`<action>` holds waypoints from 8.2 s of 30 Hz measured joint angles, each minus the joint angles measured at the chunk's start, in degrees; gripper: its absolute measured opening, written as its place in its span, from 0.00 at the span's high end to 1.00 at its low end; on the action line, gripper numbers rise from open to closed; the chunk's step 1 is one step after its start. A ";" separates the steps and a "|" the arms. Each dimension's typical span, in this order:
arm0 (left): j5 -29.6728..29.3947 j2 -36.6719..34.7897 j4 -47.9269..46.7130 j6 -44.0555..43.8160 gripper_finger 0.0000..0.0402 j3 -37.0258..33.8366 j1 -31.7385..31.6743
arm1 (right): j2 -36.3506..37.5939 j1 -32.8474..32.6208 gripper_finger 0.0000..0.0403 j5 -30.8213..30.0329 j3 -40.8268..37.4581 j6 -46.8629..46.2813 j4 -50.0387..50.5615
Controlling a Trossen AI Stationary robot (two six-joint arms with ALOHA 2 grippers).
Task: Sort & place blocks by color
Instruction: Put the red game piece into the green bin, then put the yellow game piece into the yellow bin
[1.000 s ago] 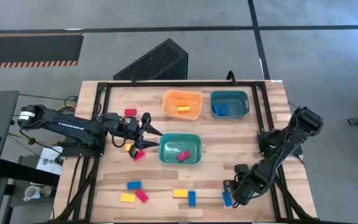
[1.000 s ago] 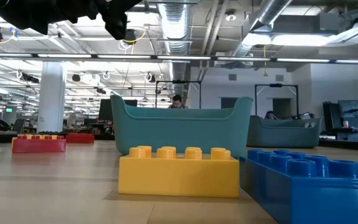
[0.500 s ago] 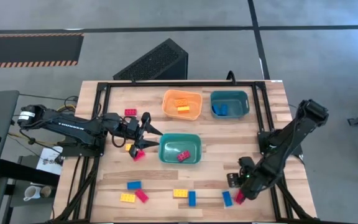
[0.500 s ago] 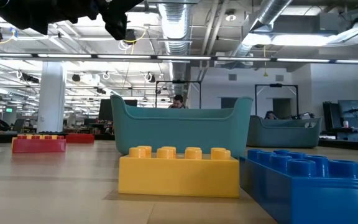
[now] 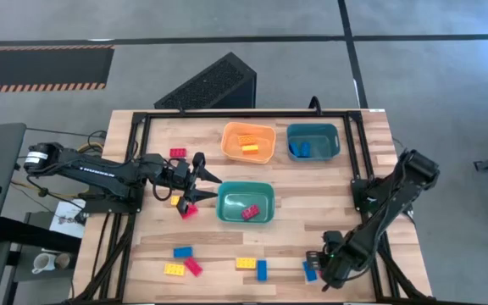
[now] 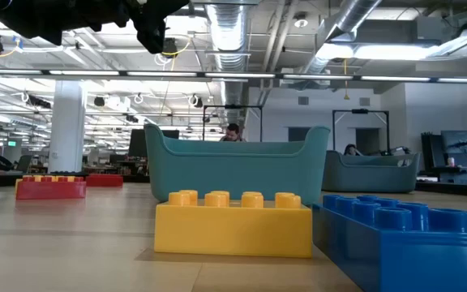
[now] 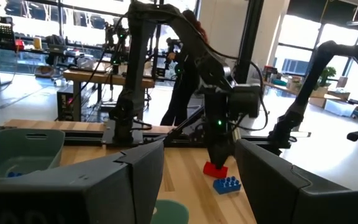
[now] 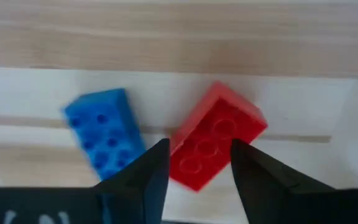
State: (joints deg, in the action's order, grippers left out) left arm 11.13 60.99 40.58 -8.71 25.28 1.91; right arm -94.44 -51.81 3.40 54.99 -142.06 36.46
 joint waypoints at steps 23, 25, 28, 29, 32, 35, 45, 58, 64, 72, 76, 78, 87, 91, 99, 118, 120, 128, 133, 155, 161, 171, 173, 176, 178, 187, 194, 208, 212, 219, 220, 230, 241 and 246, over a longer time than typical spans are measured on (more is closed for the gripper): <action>-0.98 0.00 -0.11 -0.07 0.53 0.00 0.00 | -4.10 7.09 0.57 -4.17 1.84 14.11 18.64; -1.13 0.00 -0.12 -0.05 0.53 0.00 0.00 | -4.18 9.76 0.56 -4.40 1.83 19.30 18.51; -1.22 0.00 -0.13 -0.04 0.53 0.00 0.00 | -4.14 13.08 0.56 -2.93 2.22 25.57 18.61; -1.22 0.00 -0.14 -0.04 0.53 0.00 0.00 | -4.14 13.80 0.56 -2.48 2.52 27.00 18.59; -1.33 0.00 -0.63 -0.07 0.53 0.00 0.00 | -4.12 14.46 0.54 -1.63 2.98 28.72 18.54; -1.33 -0.01 -0.91 -0.07 0.53 0.00 0.00 | -4.12 13.84 0.53 0.83 3.02 29.69 18.45; -1.31 0.00 -0.96 0.00 0.53 0.00 0.00 | -4.07 10.14 0.67 -2.23 1.51 27.66 14.79; -1.57 -0.01 -0.88 0.48 0.53 0.00 -0.01 | -1.08 12.66 0.78 -37.23 4.84 29.86 15.06; -2.92 -0.01 -0.97 0.94 0.53 0.00 -0.02 | 3.70 16.74 0.78 -57.99 6.90 47.31 5.49; -2.99 -0.02 -1.44 0.96 0.53 0.00 -0.02 | 4.47 23.57 0.78 -54.27 6.90 72.30 -12.05; -2.97 0.00 -2.36 0.96 0.53 0.00 -0.02 | 4.47 24.40 0.78 -53.42 6.90 74.47 -13.01; -2.97 0.00 -2.38 0.99 0.53 0.00 -0.02 | 4.47 24.50 0.78 -53.37 6.90 74.52 -12.95; -2.97 0.00 -2.56 0.92 0.53 0.00 -0.02 | 4.47 24.06 0.77 -53.30 6.90 75.11 -12.95; -3.21 0.00 -2.56 0.90 0.53 0.00 -0.01 | 4.47 24.04 0.77 -52.91 6.90 75.96 -13.01; -3.35 0.00 -2.13 -4.48 0.53 0.02 0.17 | 4.47 24.09 0.77 -52.84 6.87 76.59 -13.09; -5.81 0.02 -4.16 -3.82 0.53 0.52 0.20 | -0.58 29.59 0.58 -36.46 6.83 81.09 -21.38; -5.81 0.02 -4.44 -3.82 0.53 0.52 0.20 | -0.56 29.97 0.50 -35.99 6.83 81.09 -21.67; -5.75 0.02 -5.29 -3.88 0.53 0.52 0.21 | -0.01 30.32 0.27 -36.29 6.85 82.30 -21.50; -4.75 0.02 -4.17 -6.93 0.53 0.52 0.81 | -0.01 30.58 0.25 -36.65 6.85 82.68 -21.55; -3.93 -0.02 -3.61 -5.60 0.53 0.52 1.33 | -0.01 31.36 0.25 -37.97 6.87 84.64 -21.62; -3.83 -0.02 -3.75 -5.51 0.53 0.50 1.36 | -0.01 31.34 0.25 -38.28 6.85 85.60 -21.96; -2.31 -0.02 -3.81 -4.00 0.53 0.50 1.36 | -0.01 32.58 0.25 -41.01 6.85 87.28 -22.15; -2.31 -0.02 -3.82 -4.00 0.53 0.50 1.36 | -0.01 33.12 0.25 -41.03 6.85 87.31 -22.15; -2.30 -0.02 -3.84 -4.02 0.53 0.50 1.36 | -0.01 33.71 0.25 -41.03 6.85 88.50 -22.76; -2.28 -0.02 -3.88 -4.02 0.53 0.50 1.36 | -0.01 34.03 0.25 -41.01 6.85 89.14 -23.35; -2.39 -0.02 -4.37 -4.04 0.53 0.48 1.36 | -0.01 33.97 0.25 -40.94 6.85 91.17 -24.80; -2.42 -0.02 -4.27 -4.94 0.53 0.48 1.47 | -0.01 33.23 0.25 -40.86 6.85 91.28 -25.32; -2.49 -0.02 -3.67 -4.47 0.53 0.48 2.19 | -0.01 33.92 0.25 -40.90 6.85 91.35 -25.45; -2.49 -0.02 -3.72 -4.46 0.53 0.48 2.19 | -0.01 34.34 0.25 -40.87 6.85 91.93 -25.45; -2.49 -0.02 -3.74 -4.42 0.53 0.48 2.19 | -0.01 34.34 0.25 -40.90 6.85 92.47 -25.47; -2.49 -0.02 -3.78 -4.43 0.53 0.48 2.19 | -0.01 34.34 0.25 -40.94 6.85 92.52 -25.47; -3.06 -0.01 -3.87 -3.13 0.53 0.48 3.34 | -0.03 34.14 0.25 -42.30 6.85 94.12 -28.56; -3.01 0.00 -3.85 -3.30 0.53 0.48 3.34 | -0.06 34.27 0.25 -42.34 6.85 94.58 -29.89; -4.25 0.00 -3.79 -2.93 0.53 0.48 3.34 | -0.06 34.75 0.25 -42.30 6.87 97.23 -32.39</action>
State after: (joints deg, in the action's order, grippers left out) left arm 6.88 60.99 36.79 -11.64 25.76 5.26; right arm -94.50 -17.06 -38.89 61.86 -44.84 4.06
